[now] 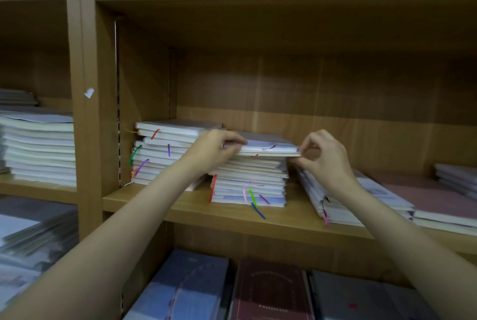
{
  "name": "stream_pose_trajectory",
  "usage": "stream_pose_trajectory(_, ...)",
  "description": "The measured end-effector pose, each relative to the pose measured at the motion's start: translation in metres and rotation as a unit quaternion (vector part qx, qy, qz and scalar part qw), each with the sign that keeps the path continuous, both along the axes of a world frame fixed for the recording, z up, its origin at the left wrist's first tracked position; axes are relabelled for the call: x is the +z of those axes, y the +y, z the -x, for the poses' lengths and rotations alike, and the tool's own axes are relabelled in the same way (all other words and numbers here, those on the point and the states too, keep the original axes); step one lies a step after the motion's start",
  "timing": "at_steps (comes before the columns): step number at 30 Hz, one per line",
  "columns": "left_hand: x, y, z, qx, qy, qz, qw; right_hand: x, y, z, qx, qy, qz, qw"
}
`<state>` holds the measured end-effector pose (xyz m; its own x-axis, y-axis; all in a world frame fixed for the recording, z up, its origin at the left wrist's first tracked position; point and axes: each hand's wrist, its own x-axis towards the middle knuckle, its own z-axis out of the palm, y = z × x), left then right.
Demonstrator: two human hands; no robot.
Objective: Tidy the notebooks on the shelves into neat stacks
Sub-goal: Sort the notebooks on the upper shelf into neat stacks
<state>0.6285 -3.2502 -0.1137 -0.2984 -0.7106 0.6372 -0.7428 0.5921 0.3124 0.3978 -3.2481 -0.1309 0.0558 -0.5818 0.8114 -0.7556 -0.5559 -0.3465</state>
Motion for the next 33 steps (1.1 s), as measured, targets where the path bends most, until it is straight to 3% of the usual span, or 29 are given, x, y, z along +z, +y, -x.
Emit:
stream_pose_trajectory(4,0.015,-0.007,-0.002,-0.004,-0.014,-0.068,0.998,0.012,0.004,0.016,0.005,-0.025,0.017,1.000)
stream_pose_trajectory(6,0.016,-0.010,-0.002,0.010,-0.019,-0.063,0.998,0.017,0.007,0.025,-0.001,-0.083,-0.072,0.994)
stream_pose_trajectory(7,0.016,-0.011,-0.001,0.015,-0.025,-0.060,0.998,0.018,0.011,0.028,0.055,-0.158,-0.167,0.972)
stream_pose_trajectory(8,0.015,-0.012,0.002,0.016,-0.030,-0.060,0.998,0.021,0.016,0.029,0.162,-0.258,-0.276,0.912)
stream_pose_trajectory(9,0.015,-0.012,0.004,0.012,-0.033,-0.065,0.997,0.024,0.021,0.030,0.274,-0.362,-0.354,0.818)
stream_pose_trajectory(10,0.016,-0.013,0.008,0.005,-0.036,-0.072,0.997,0.026,0.023,0.031,0.340,-0.439,-0.379,0.740)
stream_pose_trajectory(11,0.019,-0.013,0.011,-0.002,-0.039,-0.078,0.996,0.027,0.021,0.032,0.362,-0.478,-0.383,0.703)
stream_pose_trajectory(12,0.022,-0.014,0.015,-0.005,-0.048,-0.086,0.995,0.028,0.018,0.029,0.358,-0.493,-0.383,0.694)
stream_pose_trajectory(18,0.033,-0.024,0.033,0.020,-0.090,-0.124,0.988,0.026,0.001,0.005,0.249,-0.479,-0.295,0.788)
stream_pose_trajectory(21,0.029,-0.024,0.035,0.081,-0.141,-0.045,0.986,0.036,0.009,0.013,0.235,-0.493,-0.260,0.797)
stream_pose_trajectory(25,0.020,-0.022,0.033,0.196,-0.224,0.060,0.953,0.052,0.028,0.050,0.199,-0.512,-0.197,0.812)
stream_pose_trajectory(29,0.011,-0.021,0.035,0.247,-0.207,0.090,0.942,0.050,0.055,0.090,0.141,-0.515,-0.189,0.824)
stream_pose_trajectory(33,0.007,-0.016,0.031,0.178,-0.104,0.026,0.978,0.016,0.060,0.110,0.015,-0.410,-0.297,0.862)
